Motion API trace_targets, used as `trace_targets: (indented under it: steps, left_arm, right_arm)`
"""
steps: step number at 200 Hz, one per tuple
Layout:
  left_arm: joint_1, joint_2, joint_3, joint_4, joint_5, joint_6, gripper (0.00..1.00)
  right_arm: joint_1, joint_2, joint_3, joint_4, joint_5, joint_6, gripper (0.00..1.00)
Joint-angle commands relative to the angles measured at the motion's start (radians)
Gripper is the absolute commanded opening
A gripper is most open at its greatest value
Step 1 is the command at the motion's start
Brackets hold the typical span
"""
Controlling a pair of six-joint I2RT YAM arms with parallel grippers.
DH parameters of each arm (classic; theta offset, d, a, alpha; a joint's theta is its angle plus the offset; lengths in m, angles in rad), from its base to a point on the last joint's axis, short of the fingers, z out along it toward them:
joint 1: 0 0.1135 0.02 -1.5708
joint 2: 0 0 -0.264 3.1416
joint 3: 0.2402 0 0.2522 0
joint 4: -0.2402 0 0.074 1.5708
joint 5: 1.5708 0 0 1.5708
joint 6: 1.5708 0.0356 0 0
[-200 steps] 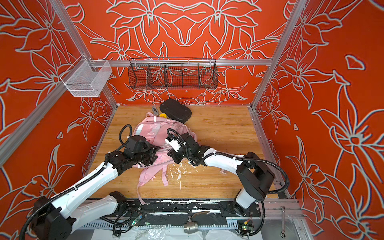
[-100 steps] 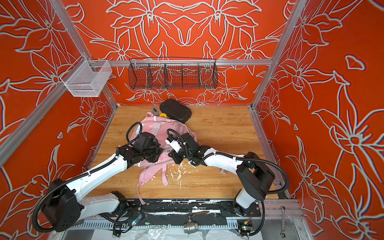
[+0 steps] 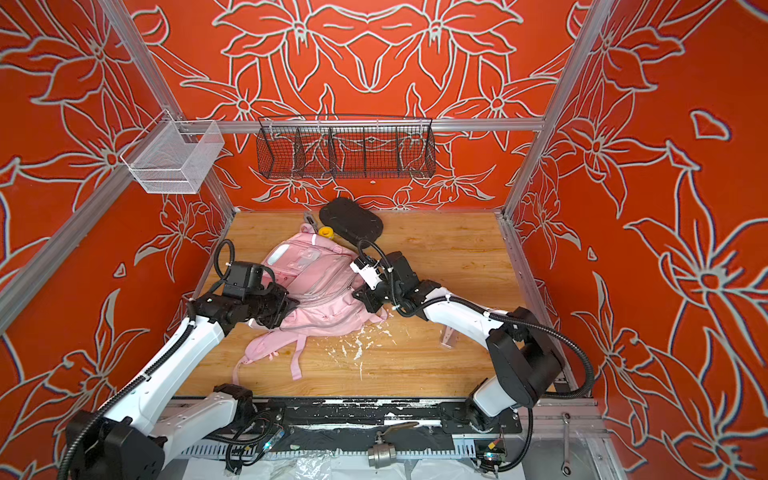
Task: Pack the student bag
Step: 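Drag the zipper around the bag top with the right gripper while the left tilts it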
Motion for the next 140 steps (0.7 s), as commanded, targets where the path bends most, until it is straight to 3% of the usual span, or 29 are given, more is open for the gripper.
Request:
trace_targets:
  steps: [1,27,68,106,140]
  left_arm:
    - [0.095,0.015,0.065,-0.193,0.025,0.233,0.00]
    - [0.200,0.037,0.106,-0.290,0.072,0.371,0.00]
    - [0.325,0.078,0.134,-0.388,0.119,0.529,0.00]
    - [0.364,0.088,0.164,-0.435,0.118,0.595,0.00]
    - [0.376,0.106,0.181,-0.445,0.127,0.631,0.00]
  right_arm:
    - [-0.054,0.070,0.088,-0.029,-0.006,-0.055,0.00]
    - [-0.063,0.156,0.145,-0.024,-0.057,-0.077,0.00]
    - [-0.070,0.231,0.195,0.035,-0.041,-0.065,0.00]
    - [-0.070,0.228,0.215,0.059,-0.095,-0.089,0.00]
    - [-0.060,0.142,0.131,0.063,-0.046,-0.156,0.00]
